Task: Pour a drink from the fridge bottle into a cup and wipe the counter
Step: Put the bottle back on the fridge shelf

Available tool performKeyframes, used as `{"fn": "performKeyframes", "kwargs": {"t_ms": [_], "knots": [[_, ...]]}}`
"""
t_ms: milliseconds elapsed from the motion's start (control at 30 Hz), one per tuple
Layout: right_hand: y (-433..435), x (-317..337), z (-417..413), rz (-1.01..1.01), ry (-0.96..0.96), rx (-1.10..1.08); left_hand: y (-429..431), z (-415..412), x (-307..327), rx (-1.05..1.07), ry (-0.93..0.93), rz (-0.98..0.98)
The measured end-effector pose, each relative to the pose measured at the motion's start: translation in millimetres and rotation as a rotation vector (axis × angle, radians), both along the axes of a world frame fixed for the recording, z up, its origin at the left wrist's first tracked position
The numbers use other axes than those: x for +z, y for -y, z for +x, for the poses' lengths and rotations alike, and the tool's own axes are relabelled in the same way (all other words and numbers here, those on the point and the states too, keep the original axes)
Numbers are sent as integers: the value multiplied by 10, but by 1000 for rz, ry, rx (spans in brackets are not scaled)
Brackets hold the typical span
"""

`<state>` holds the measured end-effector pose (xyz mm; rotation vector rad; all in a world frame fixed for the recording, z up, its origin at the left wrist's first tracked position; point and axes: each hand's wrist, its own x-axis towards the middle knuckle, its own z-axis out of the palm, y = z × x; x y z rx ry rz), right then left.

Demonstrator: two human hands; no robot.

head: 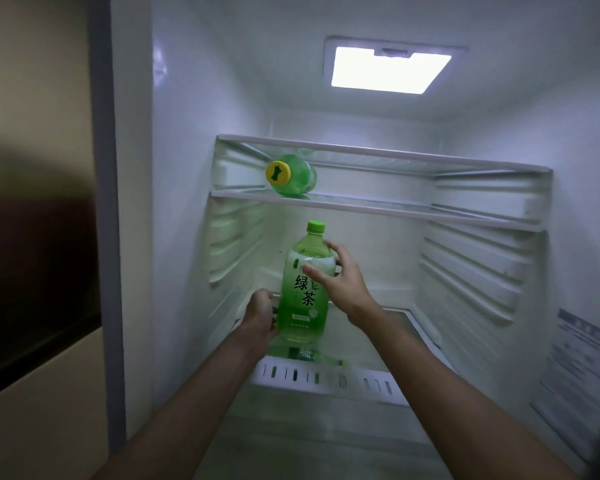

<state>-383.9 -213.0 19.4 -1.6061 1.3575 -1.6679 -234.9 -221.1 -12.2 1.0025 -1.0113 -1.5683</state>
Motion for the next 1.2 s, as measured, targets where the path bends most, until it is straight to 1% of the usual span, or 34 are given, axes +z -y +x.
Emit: {"fn": "performKeyframes", "kwargs": {"t_ms": [233,433,567,700,833,933,1033,1133,1200], "knots": [[230,-56,-182,2,-42,-15,178,-183,2,17,-15,57],[345,-94,-215,2,-38,-26,292,-176,-31,-12,45,33],[408,-120,-218,15,-79,-61,336,-178,-40,-32,63,27],[406,-120,-219,44,-145,-94,351,-178,-55,-57,125,11],[316,-88,-187,112,-199,-123,279,-210,-36,-88,210,-63],[163,-80,-166,164,-284,-190,202,-175,-52,-99,367,-213],[-36,-113,-145,233,-400,-261,144,-105,-121,-64,645,-446],[-257,-147,-113,328,-502,-328,-28,-46,-124,-26,891,-560],[-428,-159,-73,392,-557,-343,-186,19,-120,-22,993,-618]]}}
